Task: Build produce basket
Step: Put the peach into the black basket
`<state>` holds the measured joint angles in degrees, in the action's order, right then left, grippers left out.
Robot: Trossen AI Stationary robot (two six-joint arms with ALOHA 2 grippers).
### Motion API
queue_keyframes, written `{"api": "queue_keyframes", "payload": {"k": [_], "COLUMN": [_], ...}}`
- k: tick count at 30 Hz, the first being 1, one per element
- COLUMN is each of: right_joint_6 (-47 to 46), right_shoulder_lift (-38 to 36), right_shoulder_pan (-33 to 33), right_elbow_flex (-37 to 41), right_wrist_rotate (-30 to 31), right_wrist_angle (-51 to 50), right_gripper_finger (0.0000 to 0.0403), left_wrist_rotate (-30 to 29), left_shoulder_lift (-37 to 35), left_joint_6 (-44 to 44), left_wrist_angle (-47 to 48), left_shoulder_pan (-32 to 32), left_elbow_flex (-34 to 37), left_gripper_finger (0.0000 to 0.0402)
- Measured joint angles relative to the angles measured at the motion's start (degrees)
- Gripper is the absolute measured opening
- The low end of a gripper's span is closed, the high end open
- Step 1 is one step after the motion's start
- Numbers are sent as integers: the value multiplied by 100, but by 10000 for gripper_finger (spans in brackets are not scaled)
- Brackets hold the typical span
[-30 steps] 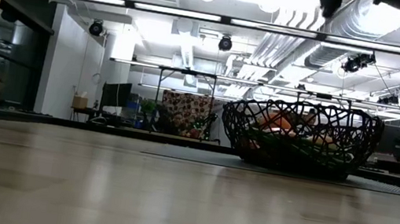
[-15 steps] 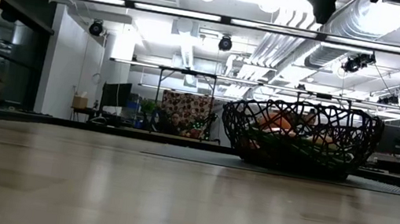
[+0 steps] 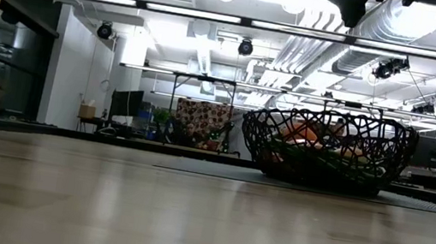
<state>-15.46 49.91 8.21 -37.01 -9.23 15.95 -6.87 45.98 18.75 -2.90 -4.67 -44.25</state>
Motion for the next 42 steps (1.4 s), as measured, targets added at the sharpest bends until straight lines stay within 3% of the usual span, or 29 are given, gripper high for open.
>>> {"api": "queue_keyframes", "payload": {"k": [6, 10, 16, 20, 23, 33, 39, 42], "right_joint_6": [-7, -120, -249, -247, -243, -239, -224, -225], "right_shoulder_lift": [0, 0, 0, 0, 0, 0, 0, 0], "right_shoulder_pan": [0, 0, 0, 2, 2, 2, 2, 2], "right_elbow_flex": [0, 0, 0, 0, 0, 0, -2, -2], "right_wrist_rotate": [-1, -2, -2, 93, 157, 164, 164, 164], "right_wrist_angle": [1, -26, -37, -171, -306, -491, -607, -652], "right_gripper_finger": [399, 399, 399, 399, 399, 399, 399, 399], "left_wrist_rotate": [-17, 136, 616, 903, 1305, 2421, 3189, 3302], "left_shoulder_lift": [2, 143, 800, 1459, 1942, 2914, 3592, 3861], "left_joint_6": [54, 542, 1296, 2229, 2901, 5485, 6193, 6268], "left_wrist_angle": [4, 369, 3186, 5280, 6250, 6532, 6589, 6494], "left_shoulder_pan": [0, -4, 415, 1066, 1713, 3895, 4581, 4686], "left_elbow_flex": [0, -115, -1018, -1564, -1750, -1747, -1455, -1264], "left_gripper_finger": [348, 348, 348, 348, 348, 348, 348, 348]}}
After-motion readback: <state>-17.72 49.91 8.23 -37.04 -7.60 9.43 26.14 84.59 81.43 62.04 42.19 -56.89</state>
